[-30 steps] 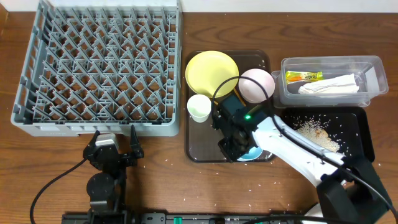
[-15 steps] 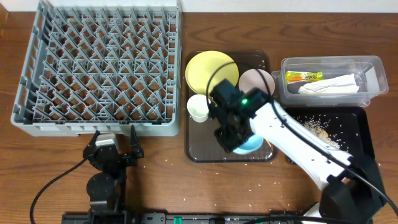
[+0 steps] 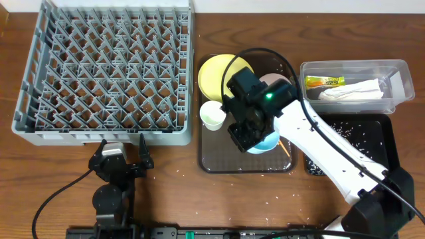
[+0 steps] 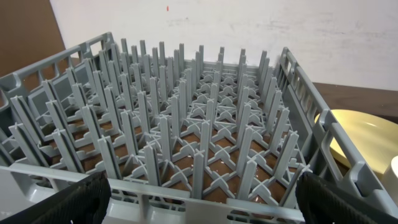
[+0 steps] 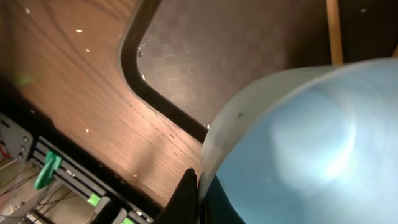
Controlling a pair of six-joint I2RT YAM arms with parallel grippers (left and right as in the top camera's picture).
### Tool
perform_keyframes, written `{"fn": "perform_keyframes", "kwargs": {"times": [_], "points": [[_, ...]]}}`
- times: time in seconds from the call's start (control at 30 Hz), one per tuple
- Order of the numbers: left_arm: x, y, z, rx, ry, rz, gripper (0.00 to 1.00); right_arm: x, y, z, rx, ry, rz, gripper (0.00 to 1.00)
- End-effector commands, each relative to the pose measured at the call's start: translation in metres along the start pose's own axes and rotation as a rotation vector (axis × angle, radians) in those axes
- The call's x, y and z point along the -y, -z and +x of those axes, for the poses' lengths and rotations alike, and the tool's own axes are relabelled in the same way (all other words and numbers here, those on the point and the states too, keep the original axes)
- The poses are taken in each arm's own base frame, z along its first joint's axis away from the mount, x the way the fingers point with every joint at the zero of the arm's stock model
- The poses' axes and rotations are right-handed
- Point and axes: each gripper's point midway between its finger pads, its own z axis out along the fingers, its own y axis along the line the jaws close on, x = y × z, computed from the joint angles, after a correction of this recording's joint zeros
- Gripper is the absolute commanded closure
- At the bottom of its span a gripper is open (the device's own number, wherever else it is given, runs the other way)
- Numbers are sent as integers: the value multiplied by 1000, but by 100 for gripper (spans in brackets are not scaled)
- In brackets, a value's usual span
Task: Sort waste into correct bins and load items into the dishwasher
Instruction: 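Set the emptied blue bowl back on the dark tray, release, then grasp the white cup with right gripper and lift it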
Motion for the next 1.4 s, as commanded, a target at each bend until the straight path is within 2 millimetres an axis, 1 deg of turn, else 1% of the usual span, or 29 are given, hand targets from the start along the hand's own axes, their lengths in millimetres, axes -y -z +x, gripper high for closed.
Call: {"fn": "perform_keyframes", "kwargs": {"times": [0.0,0.2,0.3,0.33,0.4,0.47,0.57,0.63,0.73,0.83,0.87,0.93,1.0,1.07,1.13,1.2,1.37], "points": [[-4,-3,16,-36,-9,-18,5,0,-27,14,-71,16,-7,99],[-4,-3,16,-36,-9,-18,5,9,-62,31,-121,7,-4,99],[-4,-3,16,-36,-9,-18,5,9,-70,35,-127,4,-6,99],[-4,-3,16,-36,-9,-18,5,9,-71,36,-128,3,-8,99],[-4,-3,16,-36,-9,-18,5,9,-72,37,-129,1,-13,96],[-4,-3,16,-36,-9,-18,5,8,-71,37,-131,0,-14,89],[-4,-3,16,-36,-9,-18,5,5,-66,35,-133,-3,-30,83],[-4,-3,16,-36,-9,-18,5,0,-53,26,-115,-5,-53,72],[-4,-3,16,-36,-9,-18,4,-2,-31,9,-73,-12,-62,65],[-4,-3,16,-36,-9,-18,5,-1,-4,-18,21,-30,-66,57],[-4,-3,16,-36,-9,-18,5,-1,2,-27,54,-37,-68,55],[-4,-3,16,-36,-9,-18,5,3,15,-52,151,-80,-69,55],[-4,-3,16,-36,-9,-18,5,16,20,-72,236,-188,-32,58],[-4,-3,16,-36,-9,-18,5,31,17,-90,311,-278,25,58],[-4,-3,16,-36,-9,-18,5,36,11,-102,346,-295,41,58],[-4,-3,16,-36,-9,-18,4,37,-4,-111,344,-316,34,58],[-4,-3,16,-36,-9,-18,5,32,-52,-118,267,-352,-8,55]]}}
